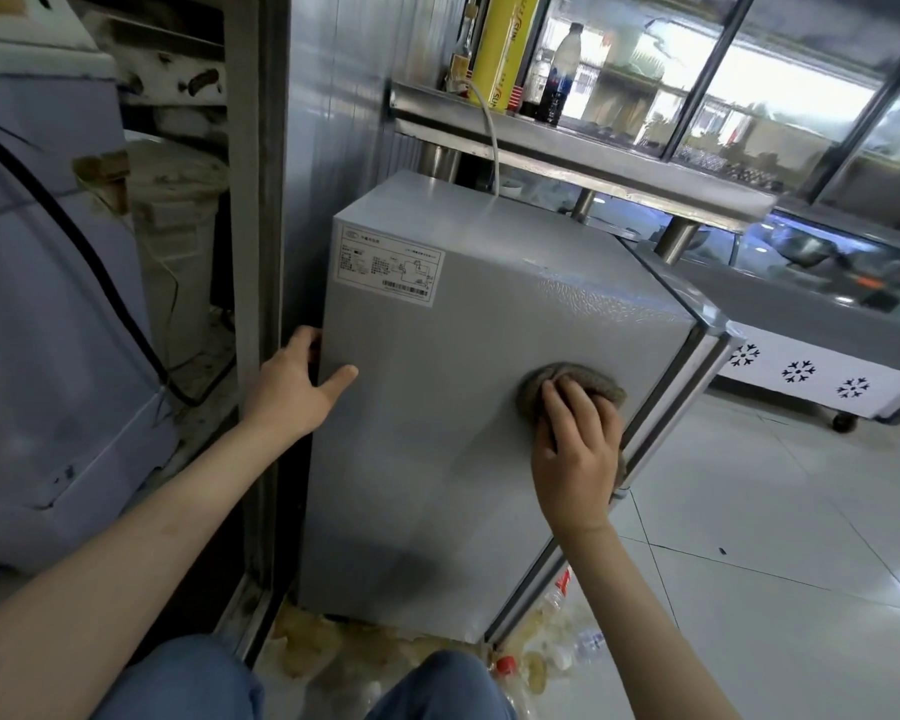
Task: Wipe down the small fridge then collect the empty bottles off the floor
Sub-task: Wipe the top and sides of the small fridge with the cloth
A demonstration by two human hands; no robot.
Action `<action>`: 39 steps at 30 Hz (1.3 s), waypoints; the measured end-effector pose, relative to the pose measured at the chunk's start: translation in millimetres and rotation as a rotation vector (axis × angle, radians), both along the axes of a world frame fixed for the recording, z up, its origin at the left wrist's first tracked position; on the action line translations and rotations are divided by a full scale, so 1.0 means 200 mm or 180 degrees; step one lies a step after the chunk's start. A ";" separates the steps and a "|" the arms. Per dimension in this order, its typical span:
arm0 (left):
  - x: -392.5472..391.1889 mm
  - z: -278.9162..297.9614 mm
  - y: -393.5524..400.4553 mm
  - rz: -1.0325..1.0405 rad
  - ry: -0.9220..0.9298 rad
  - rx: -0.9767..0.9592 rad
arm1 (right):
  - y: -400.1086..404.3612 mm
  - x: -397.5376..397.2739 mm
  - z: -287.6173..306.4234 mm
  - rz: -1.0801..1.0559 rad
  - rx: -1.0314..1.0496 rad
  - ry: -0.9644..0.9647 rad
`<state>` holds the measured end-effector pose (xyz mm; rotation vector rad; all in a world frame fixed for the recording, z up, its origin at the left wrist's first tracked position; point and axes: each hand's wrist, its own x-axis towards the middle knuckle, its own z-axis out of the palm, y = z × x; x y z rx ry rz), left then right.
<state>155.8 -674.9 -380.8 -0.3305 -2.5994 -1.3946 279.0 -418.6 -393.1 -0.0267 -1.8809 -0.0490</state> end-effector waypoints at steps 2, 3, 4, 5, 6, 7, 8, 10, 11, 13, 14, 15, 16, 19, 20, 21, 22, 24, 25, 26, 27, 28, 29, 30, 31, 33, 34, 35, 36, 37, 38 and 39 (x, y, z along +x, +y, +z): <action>0.00 0.00 0.00 0.0004 0.0009 0.0032 | 0.01 0.01 0.04 0.0084 -0.0082 0.0032; 0.00 0.00 0.00 0.0024 0.0017 0.0024 | 0.01 0.01 0.06 0.0143 -0.0159 0.0076; 0.00 -0.01 0.01 0.0049 0.0026 0.0005 | 0.02 0.01 0.08 0.0201 -0.0256 0.0129; 0.00 -0.01 0.01 0.0066 0.0030 -0.0014 | 0.02 0.01 0.10 0.0243 -0.0363 0.0177; 0.00 -0.01 0.01 0.0074 0.0035 -0.0021 | 0.02 0.01 0.11 0.0255 -0.0455 0.0208; 0.00 -0.01 0.02 0.0080 0.0042 -0.0024 | 0.01 0.00 0.11 0.0231 -0.0500 0.0222; 0.00 -0.01 0.02 0.0086 0.0050 -0.0024 | 0.01 0.00 0.10 0.0169 -0.0486 0.0230; 0.00 -0.01 0.02 0.0099 0.0047 -0.0033 | 0.01 -0.01 0.06 -0.0061 -0.0384 0.0253; 0.00 -0.01 0.02 0.0106 0.0041 -0.0039 | 0.00 -0.01 0.04 -0.0214 -0.0345 0.0277; 0.00 -0.01 0.01 0.0100 0.0031 -0.0035 | -0.01 -0.01 0.00 -0.0482 -0.0316 0.0340; 0.00 -0.01 0.01 0.0093 0.0034 -0.0029 | -0.01 -0.01 -0.01 -0.0522 -0.0322 0.0349; 0.00 -0.01 0.01 0.0086 0.0045 -0.0036 | -0.01 -0.01 -0.02 -0.0485 -0.0332 0.0333; 0.00 -0.01 0.01 0.0080 0.0056 -0.0053 | -0.01 -0.01 -0.02 -0.0419 -0.0355 0.0307; -0.01 -0.02 0.01 0.0084 0.0064 -0.0066 | -0.02 -0.02 -0.02 -0.0308 -0.0583 0.0260; -0.01 -0.02 0.01 0.0091 0.0055 -0.0062 | -0.03 -0.03 -0.02 -0.0298 -0.0709 0.0269; -0.01 -0.02 0.01 0.0093 0.0048 -0.0065 | -0.05 -0.03 -0.02 -0.0301 -0.0851 0.0291; -0.01 -0.02 0.01 0.0090 0.0043 -0.0059 | -0.07 -0.04 -0.03 -0.0301 -0.0981 0.0304; -0.02 -0.03 0.01 0.0077 0.0044 0.0008 | -0.12 -0.04 -0.07 -0.0198 -0.1052 0.0200; -0.02 -0.03 0.01 0.0070 0.0037 0.0044 | -0.13 -0.03 -0.09 -0.0125 -0.1006 0.0084; -0.02 -0.03 0.01 0.0062 0.0027 0.0061 | -0.14 -0.02 -0.12 -0.0074 -0.0951 -0.0039; -0.02 -0.03 0.01 0.0054 0.0020 0.0063 | -0.14 -0.01 -0.14 -0.0045 -0.0911 -0.0147; -0.02 -0.03 0.01 0.0050 0.0010 0.0065 | -0.13 0.00 -0.15 -0.0032 -0.0915 -0.0216; -0.02 -0.03 0.01 0.0051 -0.0005 0.0067 | -0.12 0.01 -0.15 -0.0034 -0.0982 -0.0228; -0.02 -0.03 0.01 0.0052 -0.0021 0.0068 | -0.11 0.02 -0.15 -0.0042 -0.1115 -0.0194; -0.02 -0.03 0.01 0.0053 -0.0025 0.0066 | -0.11 0.02 -0.15 -0.0055 -0.1281 -0.0137; -0.02 -0.03 0.01 0.0057 -0.0013 0.0069 | -0.11 0.03 -0.15 -0.0066 -0.1502 -0.0084; -0.02 -0.03 0.01 0.0054 -0.0005 0.0076 | -0.12 0.02 -0.15 -0.0076 -0.1523 -0.0119; -0.02 -0.03 0.01 0.0046 0.0001 0.0082 | -0.13 0.02 -0.16 -0.0082 -0.1499 -0.0182; -0.01 -0.03 0.01 0.0038 0.0008 0.0084 | -0.14 0.02 -0.18 -0.0076 -0.1438 -0.0259; -0.01 -0.03 0.01 0.0030 -0.0001 0.0077 | -0.15 0.02 -0.19 -0.0065 -0.1347 -0.0360; -0.01 -0.03 0.01 0.0020 -0.0013 0.0072 | -0.15 0.02 -0.20 -0.0081 -0.1216 -0.0485; -0.01 -0.03 0.01 0.0010 -0.0026 0.0071 | -0.15 0.03 -0.22 -0.0130 -0.1050 -0.0616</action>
